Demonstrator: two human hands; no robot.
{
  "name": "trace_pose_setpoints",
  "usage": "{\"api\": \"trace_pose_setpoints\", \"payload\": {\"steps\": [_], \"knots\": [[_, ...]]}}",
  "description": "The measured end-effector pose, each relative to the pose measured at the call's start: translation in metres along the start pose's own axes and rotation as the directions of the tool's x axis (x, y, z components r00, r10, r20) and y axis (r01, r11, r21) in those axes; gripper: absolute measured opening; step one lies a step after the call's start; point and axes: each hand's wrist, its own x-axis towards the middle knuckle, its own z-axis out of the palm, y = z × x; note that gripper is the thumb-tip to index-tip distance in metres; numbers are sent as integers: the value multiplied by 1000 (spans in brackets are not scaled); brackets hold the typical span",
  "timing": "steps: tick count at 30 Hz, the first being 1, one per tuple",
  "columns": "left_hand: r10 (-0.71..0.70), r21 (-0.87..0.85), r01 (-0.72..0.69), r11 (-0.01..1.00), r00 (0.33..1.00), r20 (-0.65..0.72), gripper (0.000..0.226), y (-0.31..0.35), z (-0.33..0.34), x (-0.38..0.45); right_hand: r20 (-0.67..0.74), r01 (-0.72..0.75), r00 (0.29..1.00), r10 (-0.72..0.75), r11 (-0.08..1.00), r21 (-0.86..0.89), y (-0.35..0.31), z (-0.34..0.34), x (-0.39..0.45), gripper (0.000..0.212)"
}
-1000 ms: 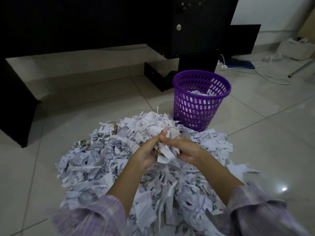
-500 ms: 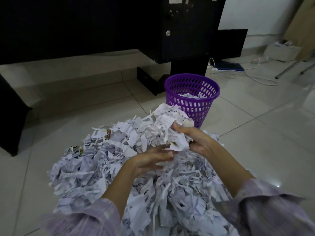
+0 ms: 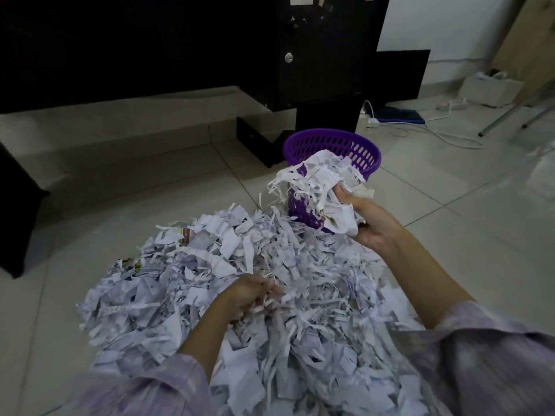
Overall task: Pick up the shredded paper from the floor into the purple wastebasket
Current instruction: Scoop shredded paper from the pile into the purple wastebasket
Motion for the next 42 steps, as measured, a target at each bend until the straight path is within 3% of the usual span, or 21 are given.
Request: {"api": "trace_pose_setpoints", "payload": {"steps": [3, 6, 11, 13, 15, 18, 21, 23, 26, 27, 32, 36, 42], "knots": [[-24, 10, 26, 1000, 990, -136, 20, -2, -7, 6, -12, 0, 1000, 0, 1000, -7, -1, -3, 2, 38], [-8, -190, -40, 981, 970, -244, 13, 11, -6, 13, -34, -37, 999, 34, 997, -62, 4, -2, 2, 19], [64, -556, -166, 815, 978, -197, 17, 49, 5, 12, -44, -81, 996, 74, 979, -189, 25, 1, 5, 23], [53, -609, -167, 775, 978, -201, 21, 60, 10, 10, -62, -101, 994, 90, 971, -219, 35, 2, 5, 29], [51, -655, -181, 734, 976, -212, 39, 66, 13, 11, -60, -122, 992, 111, 969, -214, 46, 2, 5, 35], [67, -765, -174, 621, 983, -169, 32, 73, 20, 8, -47, -171, 985, 165, 967, -187, 61, 3, 7, 51], [111, -799, -185, 572, 983, -148, 44, 76, 23, 8, -16, -205, 978, 206, 960, -189, 71, 5, 9, 59], [117, -761, -192, 619, 981, -153, 47, 76, 26, 11, 2, -222, 974, 226, 958, -183, 73, 7, 9, 49], [69, -599, -203, 774, 968, -239, 41, 75, 27, 12, -52, -255, 967, 250, 952, -172, 70, 7, 7, 14], [65, -550, -198, 811, 966, -251, 38, 73, 26, 14, -70, -260, 965, 251, 950, -173, 67, 7, 6, 11], [32, -491, -157, 857, 967, -254, 33, 84, 19, 14, -119, -196, 978, 171, 947, -254, 37, 10, 14, 8], [172, -248, -265, 932, 924, -341, 14, 115, 11, 17, -104, -130, 989, 105, 954, -271, -7, 17, 29, 11], [300, -98, -352, 931, 889, -346, 17, 188, 9, 32, -50, 8, 999, -22, 966, -260, -93, 34, 63, 16]]}}
